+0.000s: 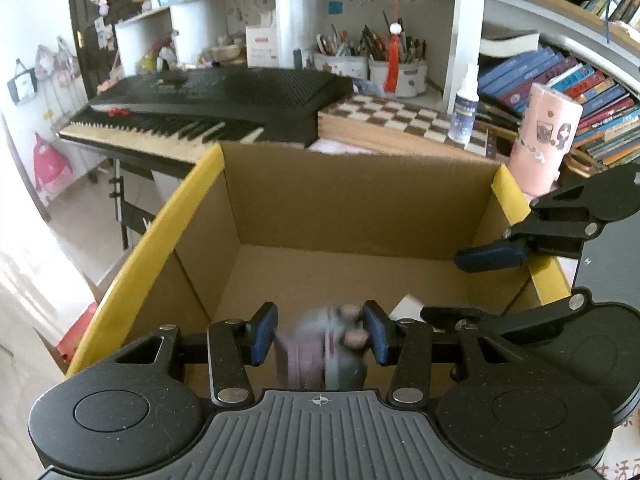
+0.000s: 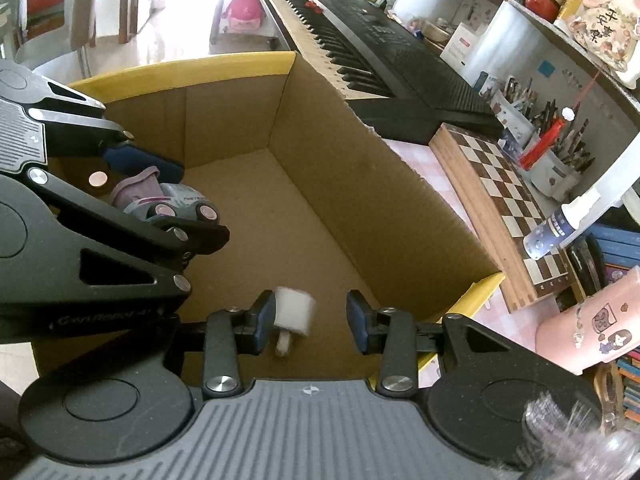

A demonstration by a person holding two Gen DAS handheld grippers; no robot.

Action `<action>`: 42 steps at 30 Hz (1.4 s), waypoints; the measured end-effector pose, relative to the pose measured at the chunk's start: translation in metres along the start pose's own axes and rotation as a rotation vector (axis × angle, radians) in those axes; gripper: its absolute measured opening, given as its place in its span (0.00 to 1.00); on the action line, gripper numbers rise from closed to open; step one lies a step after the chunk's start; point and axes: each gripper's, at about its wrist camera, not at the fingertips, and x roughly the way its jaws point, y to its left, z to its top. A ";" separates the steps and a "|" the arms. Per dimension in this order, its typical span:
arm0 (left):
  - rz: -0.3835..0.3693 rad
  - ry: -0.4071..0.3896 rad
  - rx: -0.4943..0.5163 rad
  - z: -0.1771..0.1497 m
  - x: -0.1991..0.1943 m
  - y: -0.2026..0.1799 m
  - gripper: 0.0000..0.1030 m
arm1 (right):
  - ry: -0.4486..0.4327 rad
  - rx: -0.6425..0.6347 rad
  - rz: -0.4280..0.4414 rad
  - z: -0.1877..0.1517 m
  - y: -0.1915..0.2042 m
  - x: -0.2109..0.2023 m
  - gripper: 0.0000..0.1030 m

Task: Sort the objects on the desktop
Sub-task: 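Lower toy car into box and open left tool while right tool releases plug, then lift both open tools up out of the yellow box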

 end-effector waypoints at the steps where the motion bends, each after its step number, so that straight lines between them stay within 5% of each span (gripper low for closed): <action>1: 0.003 -0.009 0.003 0.001 -0.002 -0.001 0.46 | -0.003 0.007 0.004 0.000 -0.001 -0.001 0.36; 16: 0.003 -0.174 -0.020 0.002 -0.046 0.009 0.57 | -0.143 0.241 -0.069 -0.011 -0.009 -0.055 0.39; 28: -0.026 -0.272 -0.057 -0.018 -0.092 0.026 0.63 | -0.367 0.500 -0.227 -0.042 0.018 -0.135 0.47; 42: -0.026 -0.281 -0.066 -0.066 -0.133 0.057 0.64 | -0.379 0.782 -0.334 -0.085 0.078 -0.167 0.51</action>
